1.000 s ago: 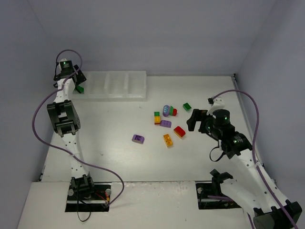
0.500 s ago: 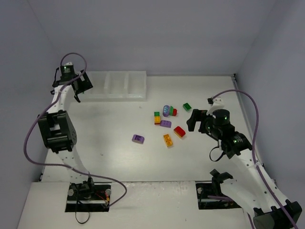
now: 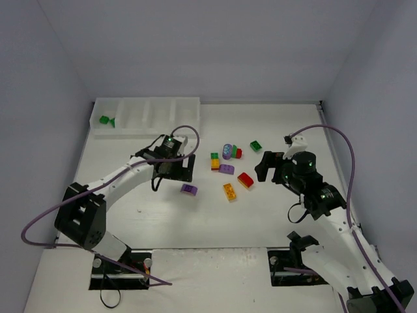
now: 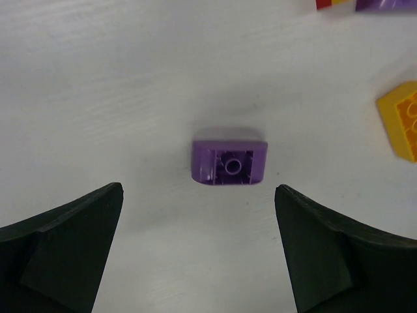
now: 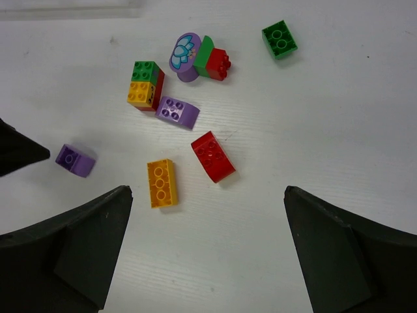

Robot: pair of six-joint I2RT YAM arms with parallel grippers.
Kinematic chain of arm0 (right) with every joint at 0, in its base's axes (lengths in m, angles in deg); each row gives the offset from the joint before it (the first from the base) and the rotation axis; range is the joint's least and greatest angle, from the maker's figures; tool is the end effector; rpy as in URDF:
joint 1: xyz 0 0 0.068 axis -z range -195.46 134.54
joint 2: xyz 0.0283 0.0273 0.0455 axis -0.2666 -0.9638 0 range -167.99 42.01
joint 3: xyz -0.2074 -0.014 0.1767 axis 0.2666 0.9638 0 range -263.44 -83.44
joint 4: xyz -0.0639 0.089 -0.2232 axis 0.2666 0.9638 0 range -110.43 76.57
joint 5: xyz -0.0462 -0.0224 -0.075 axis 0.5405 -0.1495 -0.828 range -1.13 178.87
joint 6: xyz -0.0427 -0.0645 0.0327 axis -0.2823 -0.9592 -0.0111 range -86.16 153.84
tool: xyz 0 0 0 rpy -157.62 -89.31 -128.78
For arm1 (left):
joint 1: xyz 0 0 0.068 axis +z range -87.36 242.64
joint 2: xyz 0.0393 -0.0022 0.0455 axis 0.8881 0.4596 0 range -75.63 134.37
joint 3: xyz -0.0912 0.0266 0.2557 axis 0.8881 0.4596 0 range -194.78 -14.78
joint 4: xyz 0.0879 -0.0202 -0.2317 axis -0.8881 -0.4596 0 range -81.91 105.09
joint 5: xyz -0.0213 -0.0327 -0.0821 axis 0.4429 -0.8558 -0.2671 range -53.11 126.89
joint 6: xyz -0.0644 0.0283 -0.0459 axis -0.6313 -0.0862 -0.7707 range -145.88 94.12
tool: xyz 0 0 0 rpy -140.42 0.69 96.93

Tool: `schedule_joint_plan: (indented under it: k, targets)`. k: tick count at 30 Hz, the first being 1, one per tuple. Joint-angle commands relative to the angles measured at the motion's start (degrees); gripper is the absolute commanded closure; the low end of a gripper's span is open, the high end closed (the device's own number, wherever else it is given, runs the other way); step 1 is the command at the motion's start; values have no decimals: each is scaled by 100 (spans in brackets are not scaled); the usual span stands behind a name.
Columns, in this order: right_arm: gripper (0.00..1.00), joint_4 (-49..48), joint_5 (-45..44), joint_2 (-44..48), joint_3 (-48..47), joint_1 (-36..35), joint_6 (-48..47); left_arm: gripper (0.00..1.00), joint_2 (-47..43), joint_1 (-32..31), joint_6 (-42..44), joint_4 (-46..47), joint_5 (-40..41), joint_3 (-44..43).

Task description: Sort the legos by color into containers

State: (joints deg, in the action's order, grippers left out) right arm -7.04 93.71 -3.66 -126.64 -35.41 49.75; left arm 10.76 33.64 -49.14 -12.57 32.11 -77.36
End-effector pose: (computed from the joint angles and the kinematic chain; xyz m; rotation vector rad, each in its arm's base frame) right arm 0.1961 0.0777 0.3120 -0.1261 1.8738 0.5120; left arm 0.2865 -0.1659 0.2232 0.1635 2.5256 -0.4846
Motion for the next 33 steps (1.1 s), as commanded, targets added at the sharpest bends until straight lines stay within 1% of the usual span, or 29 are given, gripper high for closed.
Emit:
schedule_joint_plan:
  k: [1, 2, 3, 9, 14, 18, 21, 24, 25, 28, 30, 33]
  targets:
    - [0, -354, 184, 164, 57, -27, -35, 6, -26, -351, -476, -29, 346, -8]
    - [0, -337, 245, 198, 75, -27, -17, 6, 27, -579, -573, -29, 424, -17]
    - [0, -345, 263, 260, 75, -27, -17, 6, 192, -668, -617, -46, 573, -60]
    - [0, -293, 342, 419, 93, -27, 1, 6, 914, -1222, -793, -73, 811, -350]
    - [1, -266, 351, 480, 66, -27, 44, 6, 1485, -1293, -978, -187, 1031, -544]
    - [1, -214, 333, 559, 57, -27, 36, 7, 1600, -1293, -1101, -213, 1084, -553]
    - [1, -187, 289, 568, 49, -27, 18, 16, 1557, -1293, -1189, -178, 1084, -448]
    - [1, -179, 254, 550, 49, -27, -8, 39, 1486, -1293, -1198, -196, 1084, -403]
    - [0, -179, 237, 533, 40, -27, -8, 61, 1477, -1293, -1198, -213, 1093, -412]
    - [1, -179, 219, 436, 13, -27, -43, 97, 1355, -1223, -1180, -318, 1119, -491]
    - [1, -187, 202, 375, -13, -27, -61, 99, 1284, -1127, -1136, -389, 1163, -622]
    - [1, -205, 149, 252, -65, -18, -113, 99, 1135, -697, -1014, -495, 1207, -851]
